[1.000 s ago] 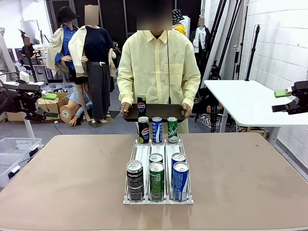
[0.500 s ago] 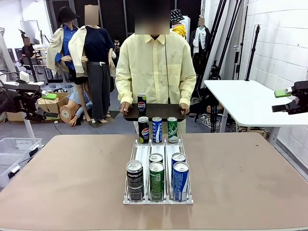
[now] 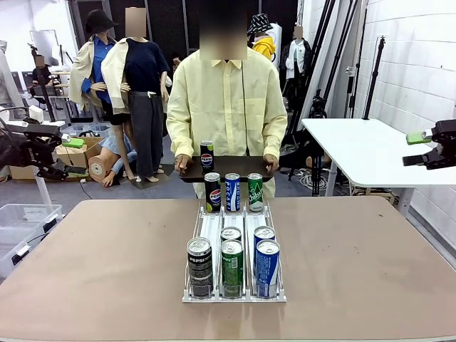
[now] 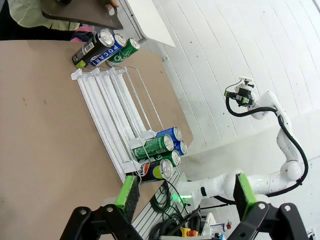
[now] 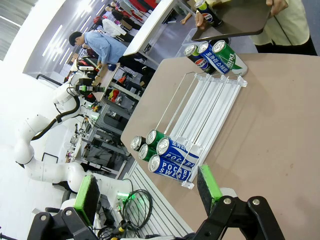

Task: Retrieve and hand over the desired beverage to the person.
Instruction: Pick up another can of the same type that the person held from the Automatic Can Dispenser.

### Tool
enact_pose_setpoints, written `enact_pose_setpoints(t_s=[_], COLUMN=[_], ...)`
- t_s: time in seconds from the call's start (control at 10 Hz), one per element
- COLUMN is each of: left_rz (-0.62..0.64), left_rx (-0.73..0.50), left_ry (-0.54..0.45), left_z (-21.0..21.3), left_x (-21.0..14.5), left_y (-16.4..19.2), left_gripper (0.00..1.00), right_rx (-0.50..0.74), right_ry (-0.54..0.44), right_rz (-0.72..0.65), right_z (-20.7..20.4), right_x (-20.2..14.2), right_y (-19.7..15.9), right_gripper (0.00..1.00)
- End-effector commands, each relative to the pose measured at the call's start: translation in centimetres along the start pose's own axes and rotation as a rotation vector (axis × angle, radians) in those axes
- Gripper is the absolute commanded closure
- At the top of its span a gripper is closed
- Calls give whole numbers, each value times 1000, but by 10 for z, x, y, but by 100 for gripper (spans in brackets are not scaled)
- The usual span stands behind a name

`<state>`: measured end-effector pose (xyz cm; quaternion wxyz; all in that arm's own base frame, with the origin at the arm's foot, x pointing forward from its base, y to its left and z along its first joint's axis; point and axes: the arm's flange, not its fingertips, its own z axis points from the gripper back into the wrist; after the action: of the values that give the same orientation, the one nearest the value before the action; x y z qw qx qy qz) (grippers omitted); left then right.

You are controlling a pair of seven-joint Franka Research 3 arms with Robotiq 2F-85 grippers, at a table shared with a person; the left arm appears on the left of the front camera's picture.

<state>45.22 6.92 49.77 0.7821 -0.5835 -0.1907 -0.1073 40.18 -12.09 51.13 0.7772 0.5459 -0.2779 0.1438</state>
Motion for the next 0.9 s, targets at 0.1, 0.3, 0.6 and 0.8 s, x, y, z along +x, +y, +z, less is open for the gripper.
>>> enact_pose_setpoints(t_s=[0.1,0.3,0.6,0.8], left_rz=[-1,-1,-1,-1], left_rx=[3,3,3,3], left_ry=[-6,-6,-6,-6], left_z=[1,1,1,1], left_x=[1,1,1,1], left_y=[0,0,0,0], left_gripper=[0,0,0,0], right_rx=[3,0,-71,-146], right_ry=[2,0,170,283], right_rz=[8,0,60,86], right_z=[-2,0,-36,-70], right_x=[-1,0,16,26], right_y=[0,0,39,68], right_gripper=[0,0,0,0])
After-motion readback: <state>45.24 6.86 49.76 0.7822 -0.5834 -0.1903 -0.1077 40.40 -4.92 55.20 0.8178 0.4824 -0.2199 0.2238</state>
